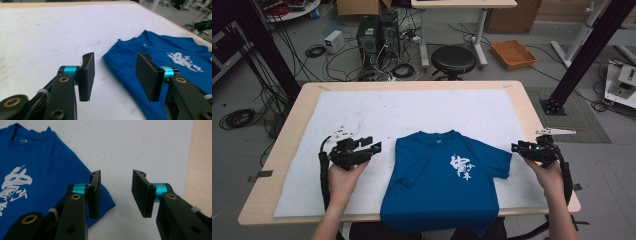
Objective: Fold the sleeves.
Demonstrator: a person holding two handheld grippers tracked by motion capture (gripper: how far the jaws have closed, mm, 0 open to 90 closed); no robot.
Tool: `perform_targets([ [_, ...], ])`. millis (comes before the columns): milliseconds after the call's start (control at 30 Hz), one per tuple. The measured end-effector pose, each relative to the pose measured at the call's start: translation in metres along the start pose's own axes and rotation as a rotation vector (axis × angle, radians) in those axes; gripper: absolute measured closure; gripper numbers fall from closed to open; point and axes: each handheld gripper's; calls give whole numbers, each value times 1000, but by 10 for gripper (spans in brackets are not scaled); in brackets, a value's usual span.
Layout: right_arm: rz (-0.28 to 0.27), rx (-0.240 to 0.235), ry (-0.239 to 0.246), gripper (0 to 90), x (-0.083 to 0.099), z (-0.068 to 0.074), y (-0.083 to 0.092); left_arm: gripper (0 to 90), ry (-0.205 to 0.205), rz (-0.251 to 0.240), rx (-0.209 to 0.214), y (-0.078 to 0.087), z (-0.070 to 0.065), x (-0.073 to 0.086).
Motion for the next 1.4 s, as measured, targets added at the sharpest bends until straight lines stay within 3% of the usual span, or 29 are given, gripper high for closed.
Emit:
perform_targets([
  [67, 50, -5, -19, 614, 7, -2, -10, 497, 15, -15, -6, 5, 7, 0],
  [133, 60, -5, -21, 619, 9, -3, -11, 498, 24, -23, -9, 7, 9, -1],
  [200, 91, -2, -24, 684, 12, -3, -15, 498, 25, -25, -5, 8, 10, -1],
  [233, 91, -2, -24, 684, 12, -3, -15, 498, 25, -25, -5, 8, 10, -1],
  [267, 92, 5, -16, 789, 13, -2, -14, 498, 24, -17, 1, 7, 10, 0],
  [300, 92, 5, -16, 789, 13, -2, -14, 499, 24, -17, 1, 7, 10, 0],
  [333, 98, -18, -5, 886, 13, -1, -14, 499, 28, -16, 3, 6, 10, 0],
  [567, 67, -68, -23, 895, -3, 14, -3, 500, 29, -22, 20, 6, 9, -1],
  [700, 68, -89, 23, 895, -28, 50, 7, 501, 41, -21, 31, 5, 10, -2],
  [833, 64, -101, 79, 895, -46, 91, 5, 501, 47, -22, 41, 4, 10, -2],
  [867, 64, -101, 79, 895, -46, 91, 5, 501, 48, -23, 45, 4, 10, -3],
  [900, 66, -108, 100, 894, -52, 114, 0, 501, 52, -20, 52, 3, 9, -3],
  [933, 66, -110, 114, 894, -54, 125, -5, 501, 52, -20, 52, 3, 9, -3],
  [1000, 81, -118, 138, 894, -57, 147, -18, 501, 53, -19, 60, 2, 8, -3],
  [1033, 81, -118, 138, 894, -57, 147, -18, 501, 54, -18, 62, 2, 8, -3],
  [1067, 94, -130, 167, 892, -57, 166, -33, 501, 57, -17, 66, 1, 7, -3],
  [1133, 97, -142, 197, 861, -56, 181, -48, 501, 55, -10, 71, 0, 6, -3],
  [1167, 97, -142, 197, 861, -56, 181, -48, 501, 56, -9, 72, 0, 6, -2],
  [1200, 82, -159, 194, 792, -56, 189, -56, 500, 57, -5, 78, -1, 6, -2],
  [1300, 51, -195, 199, 767, -57, 190, -59, 500, 61, -4, 85, -2, 5, -1],
  [1400, -16, -200, 208, 691, -59, 179, -47, 497, 63, -5, 90, -3, 4, -1],
])
Point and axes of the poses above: each handheld gripper's, and its own axes: y roughly backward along the jaws, x roughly out of its underside, z roughly to its left, and after that the axes turned 12 degrees about -z, right-handed
